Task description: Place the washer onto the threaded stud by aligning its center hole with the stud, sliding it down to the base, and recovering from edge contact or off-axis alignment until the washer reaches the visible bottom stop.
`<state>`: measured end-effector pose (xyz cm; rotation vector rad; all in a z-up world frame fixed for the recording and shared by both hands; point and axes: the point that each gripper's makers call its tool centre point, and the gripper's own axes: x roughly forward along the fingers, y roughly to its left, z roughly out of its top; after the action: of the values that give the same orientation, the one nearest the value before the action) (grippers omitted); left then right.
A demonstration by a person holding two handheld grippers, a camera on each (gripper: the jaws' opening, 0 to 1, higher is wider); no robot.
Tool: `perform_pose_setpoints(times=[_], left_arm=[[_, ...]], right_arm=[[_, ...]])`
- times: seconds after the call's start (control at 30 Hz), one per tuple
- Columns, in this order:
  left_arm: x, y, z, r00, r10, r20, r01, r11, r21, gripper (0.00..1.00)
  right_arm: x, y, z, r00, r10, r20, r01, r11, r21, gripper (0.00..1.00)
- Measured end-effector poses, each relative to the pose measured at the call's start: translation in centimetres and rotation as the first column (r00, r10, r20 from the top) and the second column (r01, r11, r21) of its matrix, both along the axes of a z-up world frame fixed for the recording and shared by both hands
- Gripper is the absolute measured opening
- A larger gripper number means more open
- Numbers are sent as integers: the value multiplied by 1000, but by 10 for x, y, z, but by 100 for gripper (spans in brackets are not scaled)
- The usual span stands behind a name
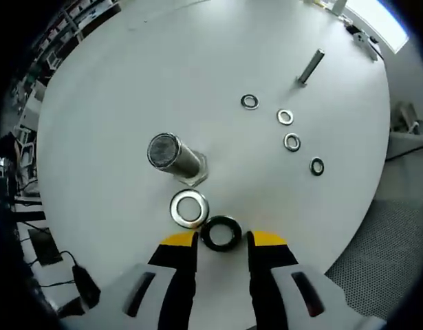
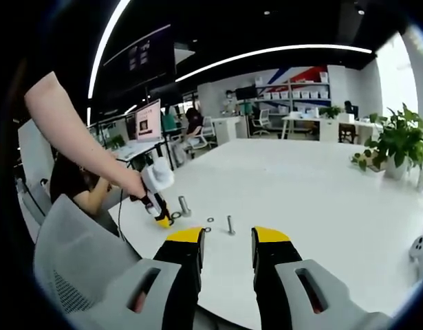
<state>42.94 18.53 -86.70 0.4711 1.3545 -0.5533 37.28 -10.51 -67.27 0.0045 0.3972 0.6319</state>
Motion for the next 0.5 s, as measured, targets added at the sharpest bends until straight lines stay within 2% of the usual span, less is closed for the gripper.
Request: perform_pose_setpoints(times=[0.17, 0.27, 0.5], left_arm=[[1, 1, -1, 1000, -3, 15, 3, 1000, -13, 27], [4, -2, 0, 999, -20, 45, 22, 999, -37, 21], [1, -1, 1, 1000, 1, 30, -1, 1000, -19, 21]], right_arm=[[0, 0, 0, 1000, -3, -1, 3, 1000, 1, 30], [0, -1, 0, 1000, -6, -2, 6, 1000, 3, 30], [0, -1, 0, 1000, -8, -5, 8, 1000, 4, 30]])
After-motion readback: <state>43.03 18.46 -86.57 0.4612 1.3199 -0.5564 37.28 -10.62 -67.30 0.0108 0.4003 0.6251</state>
